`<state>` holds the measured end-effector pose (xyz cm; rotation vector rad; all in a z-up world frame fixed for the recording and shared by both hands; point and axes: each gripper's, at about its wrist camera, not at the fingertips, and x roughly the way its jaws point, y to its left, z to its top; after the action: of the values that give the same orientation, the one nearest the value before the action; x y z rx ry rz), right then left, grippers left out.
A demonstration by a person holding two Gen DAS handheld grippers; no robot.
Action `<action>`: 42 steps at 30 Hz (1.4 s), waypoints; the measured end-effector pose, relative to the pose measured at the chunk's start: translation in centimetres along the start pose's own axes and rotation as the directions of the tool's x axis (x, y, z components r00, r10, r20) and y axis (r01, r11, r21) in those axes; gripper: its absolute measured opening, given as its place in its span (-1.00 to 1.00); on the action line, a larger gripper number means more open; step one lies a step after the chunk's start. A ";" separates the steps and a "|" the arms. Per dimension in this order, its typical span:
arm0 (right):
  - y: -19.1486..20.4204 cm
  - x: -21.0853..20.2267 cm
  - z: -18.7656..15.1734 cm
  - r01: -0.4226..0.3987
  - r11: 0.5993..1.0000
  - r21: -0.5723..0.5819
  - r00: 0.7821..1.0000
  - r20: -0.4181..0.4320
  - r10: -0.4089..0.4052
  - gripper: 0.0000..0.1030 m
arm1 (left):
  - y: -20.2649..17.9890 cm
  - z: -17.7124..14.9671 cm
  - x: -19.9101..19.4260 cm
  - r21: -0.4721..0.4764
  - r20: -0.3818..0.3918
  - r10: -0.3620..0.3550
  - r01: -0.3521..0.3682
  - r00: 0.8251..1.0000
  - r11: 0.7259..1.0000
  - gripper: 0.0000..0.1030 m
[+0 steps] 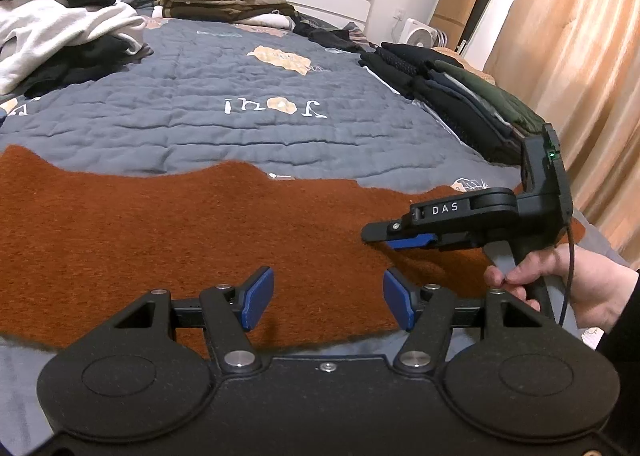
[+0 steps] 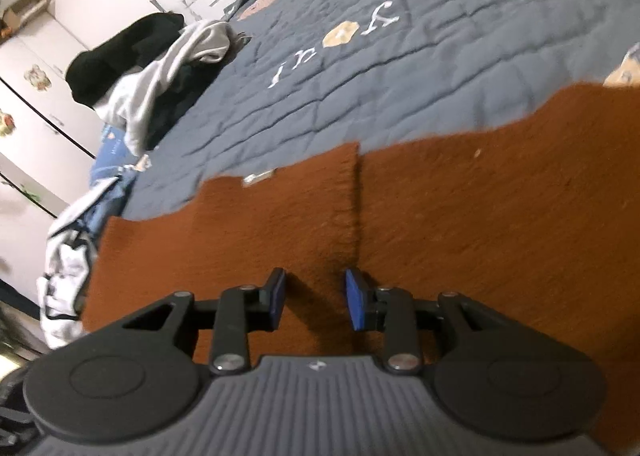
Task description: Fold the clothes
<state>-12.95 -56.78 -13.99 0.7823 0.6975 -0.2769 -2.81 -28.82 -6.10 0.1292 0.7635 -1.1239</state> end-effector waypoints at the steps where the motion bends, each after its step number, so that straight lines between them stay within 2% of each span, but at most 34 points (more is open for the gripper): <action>1: -0.3 -0.2 0.2 0.009 1.000 0.007 1.000 0.011 -0.009 -0.38 | 0.1 0.0 0.0 0.000 0.000 0.002 -0.002 1.000 1.000 0.17; 3: -0.7 -0.5 0.5 0.026 1.000 0.017 0.999 0.030 -0.026 -0.38 | 0.2 0.0 -0.1 -0.005 0.001 0.005 -0.005 1.000 1.000 0.17; 6: -1.0 0.1 0.3 0.012 1.000 0.024 1.000 0.011 -0.012 -0.29 | 0.4 0.0 -0.1 -0.010 0.000 0.006 -0.006 1.000 1.000 0.17; 11: -0.5 0.9 -0.1 -0.075 0.996 0.048 0.997 -0.028 0.077 -0.03 | 0.3 0.0 -0.2 -0.002 0.002 0.003 -0.002 1.000 1.000 0.17; 14: -0.2 1.2 -0.3 -0.116 0.990 0.079 0.991 -0.052 0.120 0.00 | 0.4 0.0 -0.3 -0.002 0.002 0.005 -0.005 1.000 1.000 0.17; 18: 0.0 1.3 -0.2 -0.116 0.989 0.088 0.989 -0.084 0.123 0.00 | 0.6 0.0 -0.4 -0.008 0.005 0.009 -0.009 1.000 1.000 0.17; 22: -0.5 1.3 -0.4 -0.132 0.981 0.144 0.988 -0.062 0.142 -0.01 | 0.5 0.1 -0.4 -0.005 0.006 0.007 -0.007 1.000 1.000 0.17; 24: -0.1 1.3 -0.5 -0.124 0.983 0.132 0.990 -0.056 0.133 -0.05 | 0.5 0.0 -0.3 -0.003 0.004 0.006 -0.006 1.000 1.000 0.17; 25: 0.1 1.3 -0.5 -0.117 0.986 0.117 0.991 -0.052 0.124 -0.26 | 0.5 0.0 -0.3 -0.002 0.004 0.006 -0.006 1.000 1.000 0.17; 26: 0.3 1.3 -0.5 -0.108 0.989 0.100 0.992 -0.047 0.113 -0.74 | 0.5 0.0 -0.4 -0.001 0.004 0.006 -0.006 1.000 1.000 0.17; 27: 0.5 1.3 -0.5 -0.104 0.990 0.095 0.993 -0.051 0.109 -0.83 | 0.5 0.0 -0.4 -0.001 0.005 0.007 -0.007 1.000 1.000 0.17; 33: 1.0 1.2 -0.5 -0.138 0.986 0.091 0.989 -0.045 0.143 -0.81 | 0.4 0.0 -0.3 -0.004 0.003 0.008 -0.008 1.000 1.000 0.17; 34: 0.9 1.2 -0.5 -0.141 0.985 0.096 0.988 -0.049 0.146 -0.76 | 0.4 0.0 -0.3 -0.001 0.001 0.008 -0.008 1.000 1.000 0.17; 40: 0.4 1.5 -0.9 -0.124 0.985 0.123 0.990 -0.050 0.131 -0.75 | 0.2 -0.1 -0.2 0.004 -0.006 0.006 -0.006 1.000 1.000 0.17; 42: 0.6 1.4 -0.9 -0.114 0.987 0.110 0.992 -0.043 0.119 -0.81 | 0.2 0.0 -0.2 0.002 -0.006 0.008 -0.008 1.000 1.000 0.17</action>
<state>-12.06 -55.64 -15.02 0.9315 0.6846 -0.1905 -2.66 -28.55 -6.07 0.1373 0.7668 -1.1174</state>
